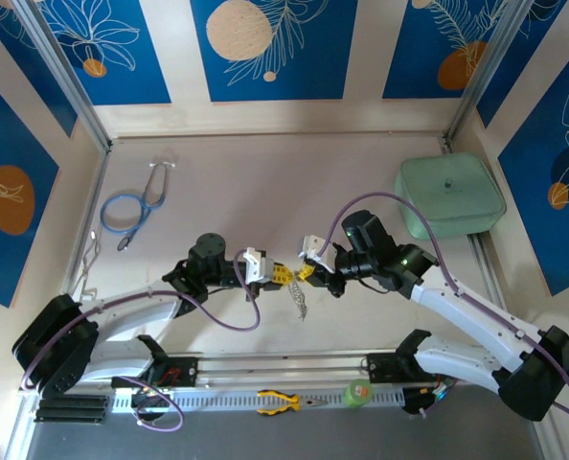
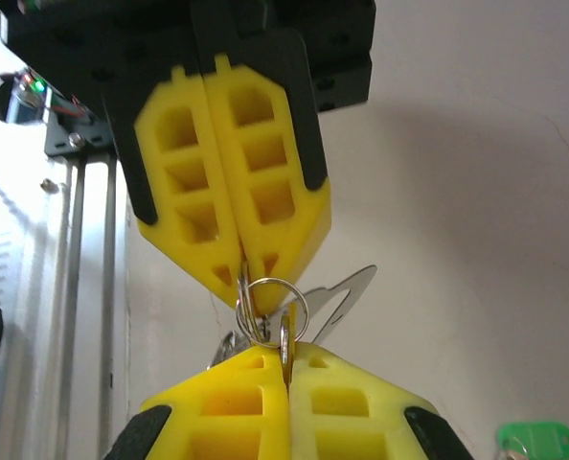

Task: Put the keys on the keyring

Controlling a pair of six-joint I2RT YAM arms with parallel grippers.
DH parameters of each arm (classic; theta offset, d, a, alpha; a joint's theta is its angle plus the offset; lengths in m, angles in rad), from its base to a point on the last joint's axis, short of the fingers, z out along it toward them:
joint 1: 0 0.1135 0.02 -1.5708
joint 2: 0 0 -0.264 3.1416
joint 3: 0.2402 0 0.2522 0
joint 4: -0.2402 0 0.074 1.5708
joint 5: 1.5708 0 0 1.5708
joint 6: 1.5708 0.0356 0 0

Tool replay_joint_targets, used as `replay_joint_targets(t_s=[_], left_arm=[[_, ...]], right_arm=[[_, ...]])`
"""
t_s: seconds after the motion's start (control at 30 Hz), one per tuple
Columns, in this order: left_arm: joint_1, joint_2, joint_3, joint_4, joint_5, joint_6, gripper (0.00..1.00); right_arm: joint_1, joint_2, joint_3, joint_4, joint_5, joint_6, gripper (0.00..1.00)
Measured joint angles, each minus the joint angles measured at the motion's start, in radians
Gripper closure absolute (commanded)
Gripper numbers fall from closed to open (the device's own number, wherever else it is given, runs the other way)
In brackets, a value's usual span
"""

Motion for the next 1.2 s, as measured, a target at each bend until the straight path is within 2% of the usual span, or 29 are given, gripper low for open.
replay_joint_targets(t_s=[0.57,0.63,0.7,0.8,0.93,1.07,1.2], left_arm=[[0.000,-0.001,0.029,-0.102,-0.030,0.042,1.00],[0.000,-0.001,0.029,-0.104,-0.033,0.045,0.88],[0.000,-0.002,0.029,-0.103,-0.042,0.047,0.80],[0.000,-0.014,0.024,-0.096,-0.062,0.044,0.58],[0.000,-0.073,-0.041,-0.023,-0.122,0.008,0.40],[0.000,-0.166,-0.144,0.100,-0.253,-0.033,0.30],[0.000,-0.266,-0.195,0.204,-0.445,-0.052,0.23]], right_arm=[[0.060,-0.002,0.045,-0.032,0.091,-0.026,1.00],[0.062,-0.002,0.045,-0.031,0.095,-0.025,1.00],[0.062,-0.002,0.045,-0.019,0.096,-0.024,1.00],[0.062,-0.002,0.044,-0.002,0.105,-0.019,1.00],[0.063,-0.002,0.034,0.037,0.106,0.003,1.00],[0.071,0.021,0.029,0.093,0.100,0.034,1.00],[0.094,0.084,0.028,0.187,0.085,0.063,1.00]])
